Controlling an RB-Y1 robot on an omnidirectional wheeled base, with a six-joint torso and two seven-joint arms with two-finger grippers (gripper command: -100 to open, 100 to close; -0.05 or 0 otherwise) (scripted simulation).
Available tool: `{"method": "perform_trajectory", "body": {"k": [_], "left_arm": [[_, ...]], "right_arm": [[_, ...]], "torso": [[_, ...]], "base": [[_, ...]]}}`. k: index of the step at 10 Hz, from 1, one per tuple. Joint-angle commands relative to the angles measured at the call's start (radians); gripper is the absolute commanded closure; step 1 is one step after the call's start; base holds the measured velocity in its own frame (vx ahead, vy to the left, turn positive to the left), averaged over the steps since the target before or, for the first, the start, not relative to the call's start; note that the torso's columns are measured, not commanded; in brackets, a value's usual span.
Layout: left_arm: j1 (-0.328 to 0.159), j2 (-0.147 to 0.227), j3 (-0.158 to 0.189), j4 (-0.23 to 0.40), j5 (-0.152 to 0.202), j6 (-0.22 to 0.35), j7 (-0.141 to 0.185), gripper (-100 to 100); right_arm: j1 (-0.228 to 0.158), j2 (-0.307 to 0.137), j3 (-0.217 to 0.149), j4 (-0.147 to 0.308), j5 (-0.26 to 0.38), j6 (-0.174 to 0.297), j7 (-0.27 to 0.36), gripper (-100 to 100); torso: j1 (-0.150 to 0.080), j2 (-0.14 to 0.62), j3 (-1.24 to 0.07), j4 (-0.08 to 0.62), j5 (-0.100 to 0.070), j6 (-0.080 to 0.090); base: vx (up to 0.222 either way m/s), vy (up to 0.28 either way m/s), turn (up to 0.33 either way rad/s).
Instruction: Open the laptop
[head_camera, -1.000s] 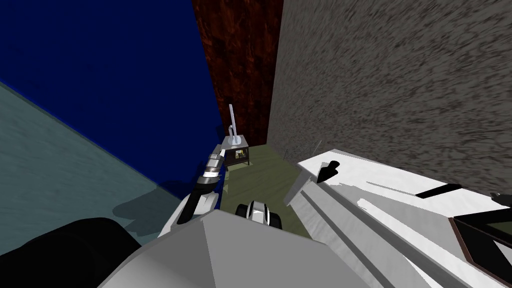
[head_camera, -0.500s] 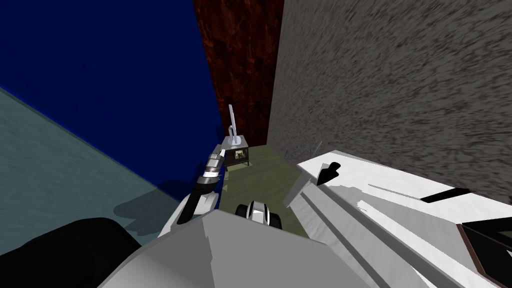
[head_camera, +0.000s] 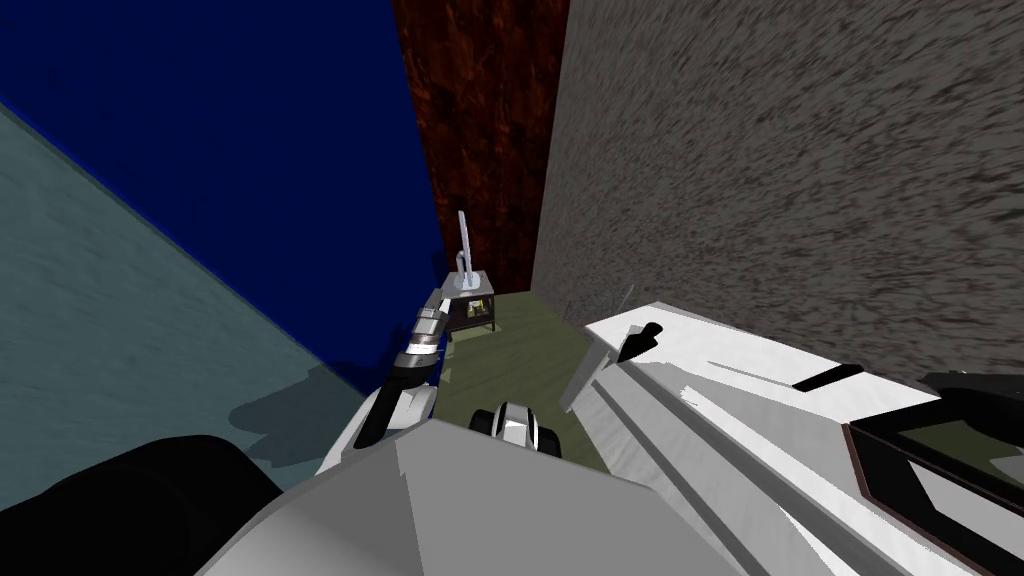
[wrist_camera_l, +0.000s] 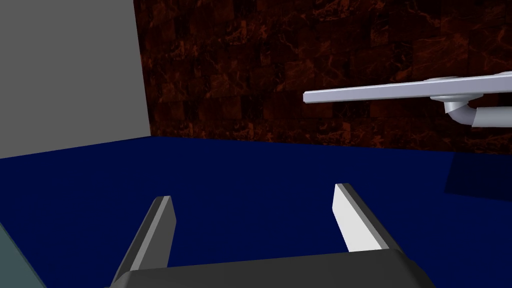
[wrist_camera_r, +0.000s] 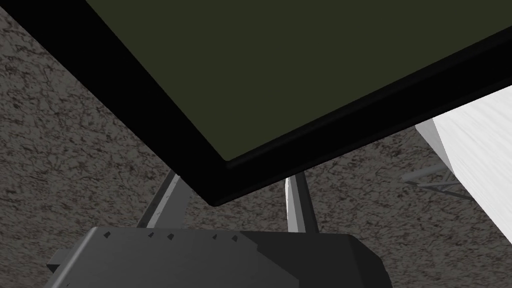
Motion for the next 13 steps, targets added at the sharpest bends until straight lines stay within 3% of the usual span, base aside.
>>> {"method": "perform_trajectory", "body": {"k": [1,2,7,9,10,12,13], "left_arm": [[0.0,0.0,0.0,0.0,0.0,0.0,0.0,0],[0.0,0.0,0.0,0.0,0.0,0.0,0.0,0],[0.0,0.0,0.0,0.0,0.0,0.0,0.0,0],[0.0,0.0,0.0,0.0,0.0,0.0,0.0,0],[0.0,0.0,0.0,0.0,0.0,0.0,0.0,0],[0.0,0.0,0.0,0.0,0.0,0.0,0.0,0],[0.0,0.0,0.0,0.0,0.0,0.0,0.0,0]], "right_arm": [[-0.014,0.024,0.016,0.029,0.028,-0.023,0.002,100],[-0.048,0.059,-0.028,-0.038,0.073,0.009,0.022,100],[-0.048,0.139,-0.028,-0.067,0.161,0.009,0.022,100],[-0.048,0.139,-0.028,-0.053,0.161,0.009,0.022,100],[-0.081,0.176,-0.073,-0.111,0.223,0.04,0.041,100],[-0.081,0.221,-0.073,-0.136,0.293,0.04,0.041,100],[-0.081,0.233,-0.073,-0.136,0.293,0.04,0.041,100]], "torso": [[-0.003,0.0,0.0,0.0,-0.001,0.0],[-0.007,0.0,-0.001,0.0,-0.001,-0.001],[-0.009,-0.003,-0.002,-0.003,-0.006,0.0],[-0.015,-0.004,-0.003,-0.003,-0.006,-0.003],[-0.018,-0.004,-0.003,-0.004,-0.009,-0.002],[-0.019,-0.001,-0.001,-0.001,-0.005,-0.001],[-0.015,-0.003,-0.002,-0.003,-0.006,0.001]], "base": [[0.003,0.03,-0.011],[-0.06,-0.047,-0.045],[-0.026,-0.038,0.004],[0.001,0.016,-0.004],[-0.069,-0.059,-0.03],[-0.052,-0.085,0.016],[-0.003,-0.033,0.021]]}}
